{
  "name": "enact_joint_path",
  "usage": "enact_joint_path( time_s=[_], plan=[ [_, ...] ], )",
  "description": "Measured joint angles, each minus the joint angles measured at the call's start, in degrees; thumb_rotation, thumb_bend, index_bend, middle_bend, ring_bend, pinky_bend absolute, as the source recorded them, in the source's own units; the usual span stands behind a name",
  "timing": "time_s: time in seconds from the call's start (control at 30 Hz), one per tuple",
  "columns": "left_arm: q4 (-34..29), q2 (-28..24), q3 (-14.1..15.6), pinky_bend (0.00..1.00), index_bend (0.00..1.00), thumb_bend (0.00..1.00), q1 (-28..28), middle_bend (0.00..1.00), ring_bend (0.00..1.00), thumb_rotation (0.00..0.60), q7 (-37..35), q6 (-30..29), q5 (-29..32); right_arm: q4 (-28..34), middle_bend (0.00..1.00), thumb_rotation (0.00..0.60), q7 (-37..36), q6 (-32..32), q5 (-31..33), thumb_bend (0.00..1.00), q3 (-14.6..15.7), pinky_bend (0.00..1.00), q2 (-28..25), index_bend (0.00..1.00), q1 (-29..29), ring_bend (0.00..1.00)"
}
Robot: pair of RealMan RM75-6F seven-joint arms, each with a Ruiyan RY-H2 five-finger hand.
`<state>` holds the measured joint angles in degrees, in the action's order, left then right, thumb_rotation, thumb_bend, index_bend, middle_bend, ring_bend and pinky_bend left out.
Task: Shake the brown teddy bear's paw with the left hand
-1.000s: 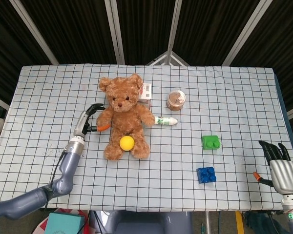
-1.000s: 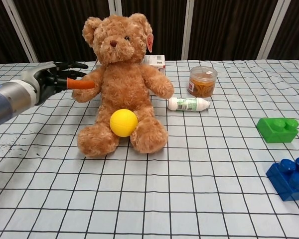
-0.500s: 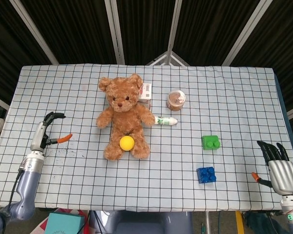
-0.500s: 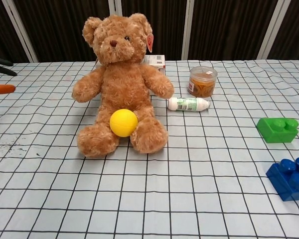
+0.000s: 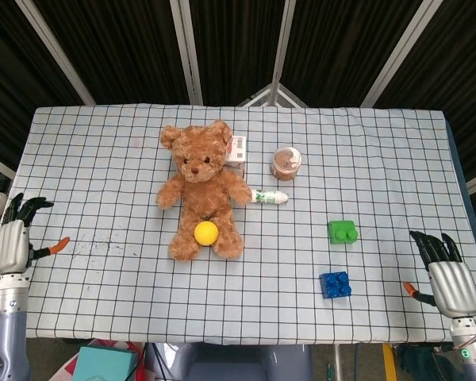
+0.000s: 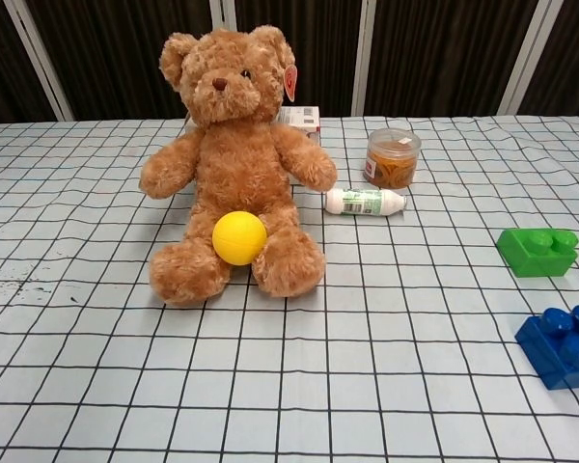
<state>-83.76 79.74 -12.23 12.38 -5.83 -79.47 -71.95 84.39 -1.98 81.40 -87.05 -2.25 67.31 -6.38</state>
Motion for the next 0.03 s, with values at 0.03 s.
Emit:
enact_joint_path(
  time_s=[0.03],
  plan=[
    [-0.31, -0.43, 0.3, 0.09, 0.29, 0.16, -0.2, 0.18, 0.0, 0.6, 0.75, 0.32, -0.06, 0.13, 0.14, 0.6, 0.01, 0.01, 0.11, 0.21, -0.11, 0.05, -0.07, 0.01, -0.03, 0.13]
  ],
)
